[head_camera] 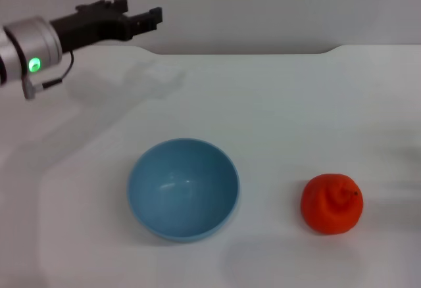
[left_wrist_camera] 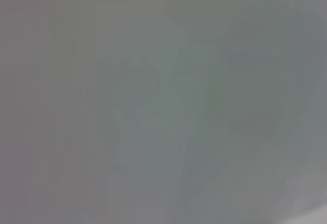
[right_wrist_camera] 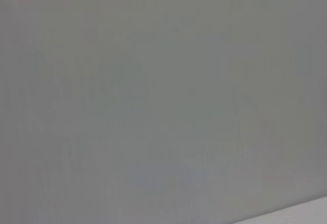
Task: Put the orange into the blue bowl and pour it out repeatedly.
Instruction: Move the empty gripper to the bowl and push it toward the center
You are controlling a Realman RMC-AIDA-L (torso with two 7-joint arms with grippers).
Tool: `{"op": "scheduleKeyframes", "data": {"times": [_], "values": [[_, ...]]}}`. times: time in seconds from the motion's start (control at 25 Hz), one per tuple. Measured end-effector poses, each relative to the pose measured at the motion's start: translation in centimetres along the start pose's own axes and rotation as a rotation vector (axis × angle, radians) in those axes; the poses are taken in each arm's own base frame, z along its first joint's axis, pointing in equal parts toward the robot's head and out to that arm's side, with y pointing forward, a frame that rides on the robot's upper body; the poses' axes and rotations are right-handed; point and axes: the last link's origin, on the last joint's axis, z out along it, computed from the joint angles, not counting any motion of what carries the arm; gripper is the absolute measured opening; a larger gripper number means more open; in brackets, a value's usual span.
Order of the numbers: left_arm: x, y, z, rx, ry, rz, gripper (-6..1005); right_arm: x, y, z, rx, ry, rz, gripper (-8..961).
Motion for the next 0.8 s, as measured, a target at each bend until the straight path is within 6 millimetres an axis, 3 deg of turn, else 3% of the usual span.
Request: {"op": "scheduleKeyframes", "data": {"times": [0.16,0.36,0.56,0.8], "values": [[3.1,1.3,-0.6,-0.024,-0.214,0.028,795,0.1,-0.1,-0.1,0.004,0.003,-0.001,510],[5.3,3.8,-3.6,0.050,-0.497,0.128,796,0.0,-0.3,-0.1,0.006,0.002,-0.004,509],[5.3,7.2,-5.1,0.055,-0.679,0.156,797,-0.1,-0.4,0.0,0.008,-0.001,-0.006,508],[3.6,9.4,-4.5,0.023,-0.821,0.167,796,-0.3,-0.3,0.2,0.006,-0.007,-0.008,507]]}}
